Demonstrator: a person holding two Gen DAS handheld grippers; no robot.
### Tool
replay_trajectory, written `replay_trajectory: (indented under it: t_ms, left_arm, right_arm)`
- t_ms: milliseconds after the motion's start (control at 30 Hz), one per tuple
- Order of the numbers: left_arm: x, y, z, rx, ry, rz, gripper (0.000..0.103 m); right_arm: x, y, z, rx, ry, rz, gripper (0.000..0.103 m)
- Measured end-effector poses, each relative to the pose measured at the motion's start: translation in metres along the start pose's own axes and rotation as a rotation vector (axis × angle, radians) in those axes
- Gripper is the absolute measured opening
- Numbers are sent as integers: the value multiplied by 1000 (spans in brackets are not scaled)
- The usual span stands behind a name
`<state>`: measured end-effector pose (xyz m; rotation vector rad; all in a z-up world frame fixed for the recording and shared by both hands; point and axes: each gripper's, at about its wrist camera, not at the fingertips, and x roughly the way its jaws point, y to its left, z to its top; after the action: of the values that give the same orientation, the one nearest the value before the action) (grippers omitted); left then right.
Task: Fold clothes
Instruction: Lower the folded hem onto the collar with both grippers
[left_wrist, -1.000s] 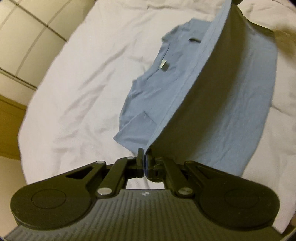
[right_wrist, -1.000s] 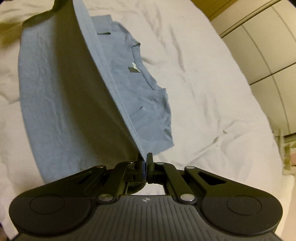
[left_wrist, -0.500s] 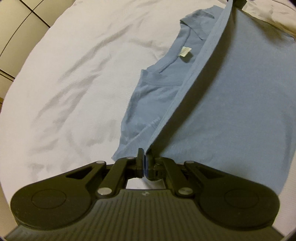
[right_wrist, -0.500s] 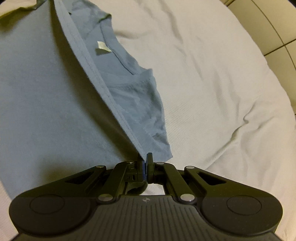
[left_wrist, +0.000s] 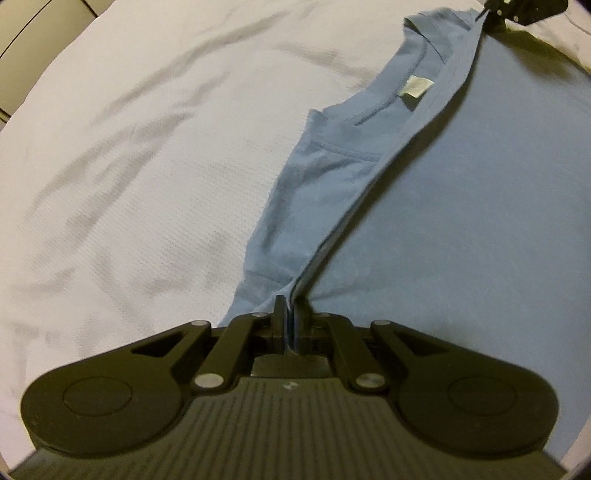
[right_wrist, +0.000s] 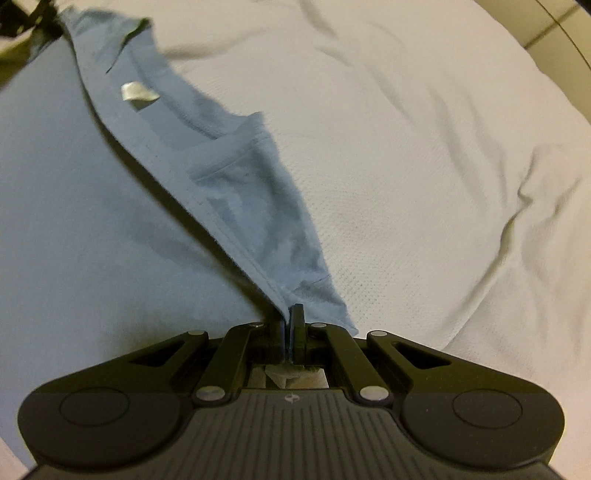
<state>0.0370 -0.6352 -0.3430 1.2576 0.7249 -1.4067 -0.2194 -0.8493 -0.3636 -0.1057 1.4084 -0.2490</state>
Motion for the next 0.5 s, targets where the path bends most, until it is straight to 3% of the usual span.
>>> replay_trajectory:
  t_ms: [500]
  left_arm:
    - [0, 17, 19, -15, -13, 15, 2]
  right_arm:
    - [2, -11, -6, 62, -33, 9, 0]
